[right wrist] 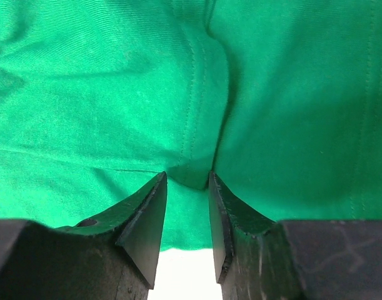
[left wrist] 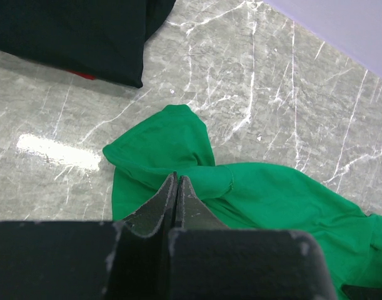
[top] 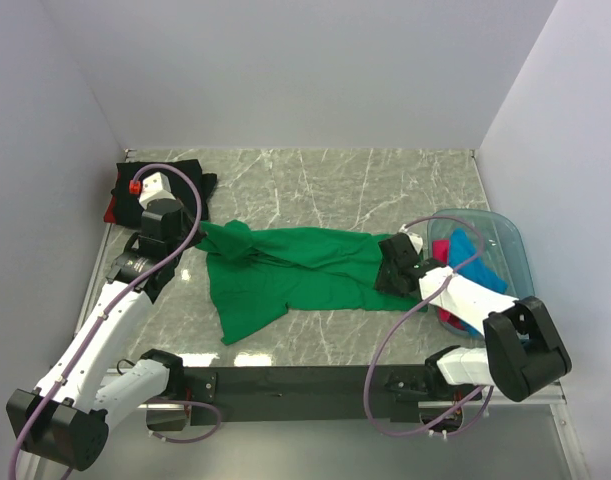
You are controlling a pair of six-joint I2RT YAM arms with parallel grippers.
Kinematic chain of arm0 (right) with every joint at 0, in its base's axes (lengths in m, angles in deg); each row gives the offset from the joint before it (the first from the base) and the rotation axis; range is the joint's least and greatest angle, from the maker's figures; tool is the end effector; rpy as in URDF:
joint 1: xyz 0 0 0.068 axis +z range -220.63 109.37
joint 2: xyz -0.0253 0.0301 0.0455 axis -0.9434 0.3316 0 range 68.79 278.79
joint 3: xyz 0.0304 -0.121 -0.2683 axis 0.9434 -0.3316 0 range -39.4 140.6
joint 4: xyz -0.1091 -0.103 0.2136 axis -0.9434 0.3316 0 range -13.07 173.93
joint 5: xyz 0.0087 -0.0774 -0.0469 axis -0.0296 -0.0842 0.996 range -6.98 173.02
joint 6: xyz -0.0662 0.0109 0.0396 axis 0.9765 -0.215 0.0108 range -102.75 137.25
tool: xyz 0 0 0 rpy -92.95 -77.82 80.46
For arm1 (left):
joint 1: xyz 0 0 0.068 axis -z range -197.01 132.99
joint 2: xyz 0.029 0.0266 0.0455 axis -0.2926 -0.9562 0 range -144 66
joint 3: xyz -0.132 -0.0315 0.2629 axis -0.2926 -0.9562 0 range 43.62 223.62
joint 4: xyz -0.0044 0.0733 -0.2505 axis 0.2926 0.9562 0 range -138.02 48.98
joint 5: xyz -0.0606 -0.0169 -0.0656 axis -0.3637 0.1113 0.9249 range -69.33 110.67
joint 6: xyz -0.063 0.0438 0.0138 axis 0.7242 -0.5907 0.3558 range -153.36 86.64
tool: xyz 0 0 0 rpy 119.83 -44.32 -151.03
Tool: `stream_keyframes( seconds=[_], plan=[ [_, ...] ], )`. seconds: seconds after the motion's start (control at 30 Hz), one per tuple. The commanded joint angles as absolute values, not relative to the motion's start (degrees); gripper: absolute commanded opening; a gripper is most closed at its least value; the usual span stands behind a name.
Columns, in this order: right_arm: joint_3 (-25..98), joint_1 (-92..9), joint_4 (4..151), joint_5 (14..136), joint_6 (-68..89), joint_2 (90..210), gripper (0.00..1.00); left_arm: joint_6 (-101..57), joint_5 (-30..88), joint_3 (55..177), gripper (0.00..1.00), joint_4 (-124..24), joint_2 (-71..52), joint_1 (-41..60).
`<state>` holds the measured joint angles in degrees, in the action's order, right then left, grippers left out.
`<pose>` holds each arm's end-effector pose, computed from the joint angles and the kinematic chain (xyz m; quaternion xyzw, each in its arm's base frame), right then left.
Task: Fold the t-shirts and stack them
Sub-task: Flatten the tshirt out
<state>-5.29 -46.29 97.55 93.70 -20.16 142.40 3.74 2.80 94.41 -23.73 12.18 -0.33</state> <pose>0.2193 0.0856 0.1594 0.1333 0.9530 0.0546 0.2665 0.2162 -0.0434 0.3296 -0.2290 0.8161 -0.1141 0.5182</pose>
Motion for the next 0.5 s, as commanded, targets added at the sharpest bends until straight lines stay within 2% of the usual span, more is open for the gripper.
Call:
stream_keyframes(
  seconds=[0.0,0.23,0.33,0.43,0.47],
  plan=[
    [-5.21,-46.46,94.42,93.13,-20.11,143.06,0.4,3.21,3.18,94.51,0.01,-25.7,13.27,-0.58],
    [-5.21,-46.46,93.72,93.31,-19.84,144.64,0.36,3.21,3.27,94.34,0.01,-25.61,13.0,-0.58],
    [-5.47,-46.46,93.45,92.87,-19.76,144.91,0.29,3.12,3.27,94.51,0.01,-25.61,13.0,-0.49],
    [-5.38,-46.46,93.98,92.69,-19.32,144.82,0.12,3.12,3.27,94.51,0.01,-25.52,13.09,-0.58],
    [-5.21,-46.46,94.15,92.43,-19.14,144.56,0.02,3.12,3.27,94.51,0.01,-25.52,13.0,-0.58]
  ],
)
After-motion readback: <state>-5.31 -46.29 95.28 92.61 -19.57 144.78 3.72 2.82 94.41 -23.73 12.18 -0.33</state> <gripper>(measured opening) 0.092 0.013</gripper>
